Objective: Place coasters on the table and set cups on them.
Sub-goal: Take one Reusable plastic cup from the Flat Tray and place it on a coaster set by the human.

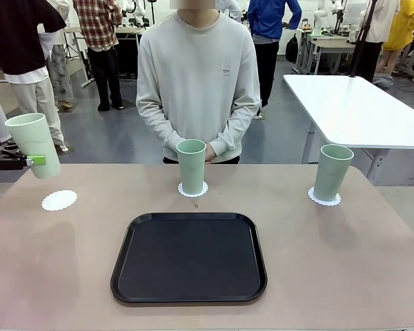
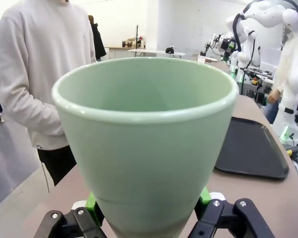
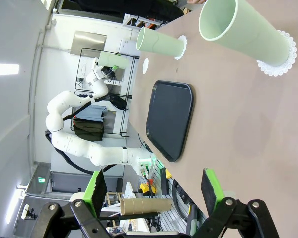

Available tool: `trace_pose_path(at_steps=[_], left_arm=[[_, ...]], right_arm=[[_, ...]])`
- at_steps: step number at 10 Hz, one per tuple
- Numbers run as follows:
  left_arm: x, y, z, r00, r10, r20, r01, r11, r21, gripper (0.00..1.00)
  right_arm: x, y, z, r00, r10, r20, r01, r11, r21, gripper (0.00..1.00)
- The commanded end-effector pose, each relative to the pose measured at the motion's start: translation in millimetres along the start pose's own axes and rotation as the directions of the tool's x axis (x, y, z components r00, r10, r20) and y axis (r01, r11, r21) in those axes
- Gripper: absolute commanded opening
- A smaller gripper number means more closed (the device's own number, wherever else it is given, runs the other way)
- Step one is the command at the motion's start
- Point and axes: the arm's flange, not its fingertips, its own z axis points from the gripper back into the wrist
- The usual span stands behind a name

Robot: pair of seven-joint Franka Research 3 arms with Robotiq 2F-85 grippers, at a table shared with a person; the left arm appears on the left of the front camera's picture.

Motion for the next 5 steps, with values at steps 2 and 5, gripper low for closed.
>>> trace_pose_path(at_steps=[2, 5], left_arm=[[-22, 6, -2, 0.997, -0.068, -0.025, 0.069, 0.997, 0.02, 0.84], [-51, 5, -10, 0.995, -0.097, -0.019, 0.097, 0.995, 0.001, 0.84]], right_arm=[[0, 1, 0, 1.0, 0.002, 0.001, -0.002, 1.0, 0.001, 1.0], [0, 1, 0, 1.0, 0.002, 0.001, -0.002, 1.0, 0.001, 1.0]])
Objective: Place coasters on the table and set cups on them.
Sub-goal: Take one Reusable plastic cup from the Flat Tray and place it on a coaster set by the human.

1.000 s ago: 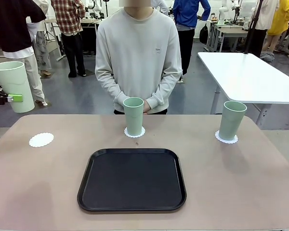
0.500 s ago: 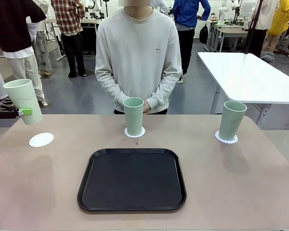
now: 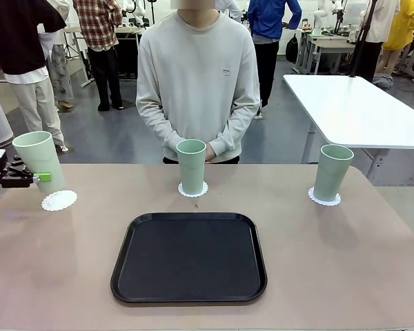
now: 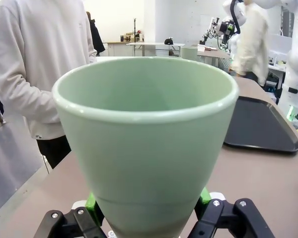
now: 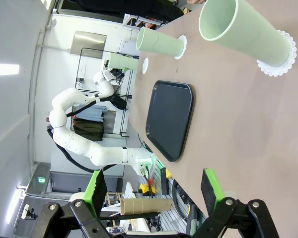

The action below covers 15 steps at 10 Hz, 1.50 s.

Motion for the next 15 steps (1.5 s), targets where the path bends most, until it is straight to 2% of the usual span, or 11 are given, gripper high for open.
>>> trace_pose_path(at_steps=[1, 3, 15], left_arm=[[-10, 2, -8, 1.0, -0.03, -0.002, 0.03, 1.0, 0.001, 0.84], [-26, 0, -16, 0.999, -0.038, 0.006, 0.038, 0.999, 0.007, 0.84], [-37, 5, -19, 0.999, -0.046, 0.007, 0.046, 0.999, 0.019, 0.84]], right_arm=[[0, 1, 0, 1.0, 0.002, 0.001, -0.002, 1.0, 0.001, 1.0], [0, 1, 0, 1.0, 0.002, 0.001, -0.002, 1.0, 0.001, 1.0], [0, 1, 0, 1.0, 0.002, 0.001, -0.002, 1.0, 0.001, 1.0]])
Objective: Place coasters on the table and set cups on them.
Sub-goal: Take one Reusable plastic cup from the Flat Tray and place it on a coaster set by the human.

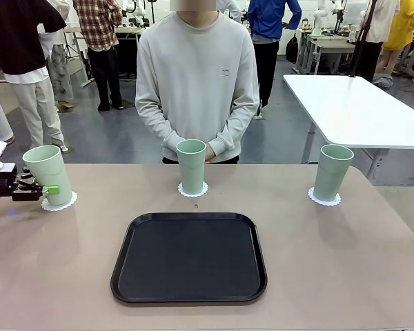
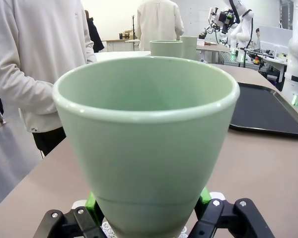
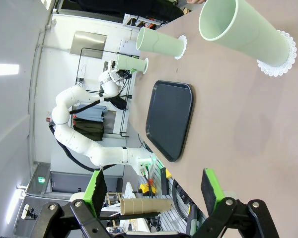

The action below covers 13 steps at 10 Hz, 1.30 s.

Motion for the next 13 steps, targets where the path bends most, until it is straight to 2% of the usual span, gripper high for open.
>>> trace_pose_path(at_steps=[1, 7, 9, 13], left_arm=[[-2.6, 5.0, -3.3, 1.0, -0.024, 0.008, 0.023, 1.0, 0.018, 0.84], [-9.8, 6.5, -4.3, 1.0, -0.015, -0.007, 0.015, 1.0, 0.009, 0.84], [-11.0, 7.0, -4.4, 1.0, -0.01, -0.01, 0.01, 1.0, 0.004, 1.0], [-11.7, 7.2, -4.0, 1.0, 0.003, -0.014, -0.004, 1.0, -0.007, 1.0]], right_arm=[[-0.1, 0.6, 0.2, 1.0, 0.002, 0.001, -0.002, 1.0, 0.001, 1.0], [-0.1, 0.6, 0.2, 1.0, 0.002, 0.001, -0.002, 1.0, 0.001, 1.0], [-0.1, 0.6, 0.2, 1.0, 0.002, 0.001, -0.002, 1.0, 0.001, 1.0], [-0.1, 0.6, 0.2, 1.0, 0.002, 0.001, -0.002, 1.0, 0.001, 1.0]])
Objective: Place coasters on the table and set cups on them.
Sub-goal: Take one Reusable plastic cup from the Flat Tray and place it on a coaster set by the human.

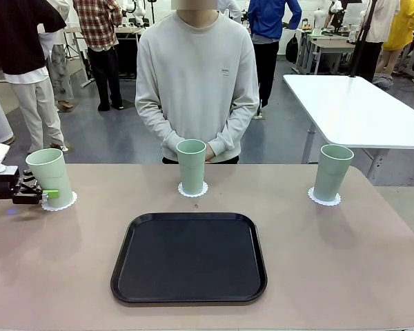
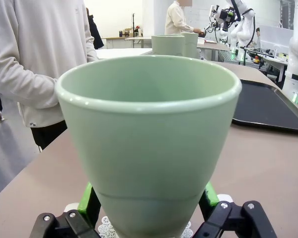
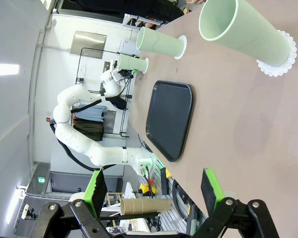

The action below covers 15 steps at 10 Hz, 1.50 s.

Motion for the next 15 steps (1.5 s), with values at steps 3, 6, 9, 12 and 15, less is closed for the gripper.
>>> trace_pose_path(at_steps=[3, 6, 9, 12, 15], left_arm=[[0, 4, 1, 1.0, 0.009, -0.003, -0.009, 1.0, -0.013, 1.0], [0, 5, 5, 1.0, 0.013, 0.008, -0.013, 0.999, -0.032, 1.0], [3, 3, 15, 1.0, 0.015, 0.013, -0.014, 0.999, -0.037, 1.0], [-1, 3, 24, 0.999, 0.032, 0.016, -0.031, 0.999, -0.038, 1.0], [-1, 2, 32, 0.999, 0.043, 0.012, -0.042, 0.998, -0.038, 1.0]], right_arm=[[0, 1, 0, 1.0, 0.002, 0.001, -0.002, 1.0, 0.001, 1.0], [0, 1, 0, 1.0, 0.002, 0.001, -0.002, 1.0, 0.001, 1.0], [0, 1, 0, 1.0, 0.002, 0.001, -0.002, 1.0, 0.001, 1.0], [0, 1, 0, 1.0, 0.002, 0.001, -0.002, 1.0, 0.001, 1.0], [0, 1, 0, 1.0, 0.002, 0.001, -0.002, 1.0, 0.001, 1.0]])
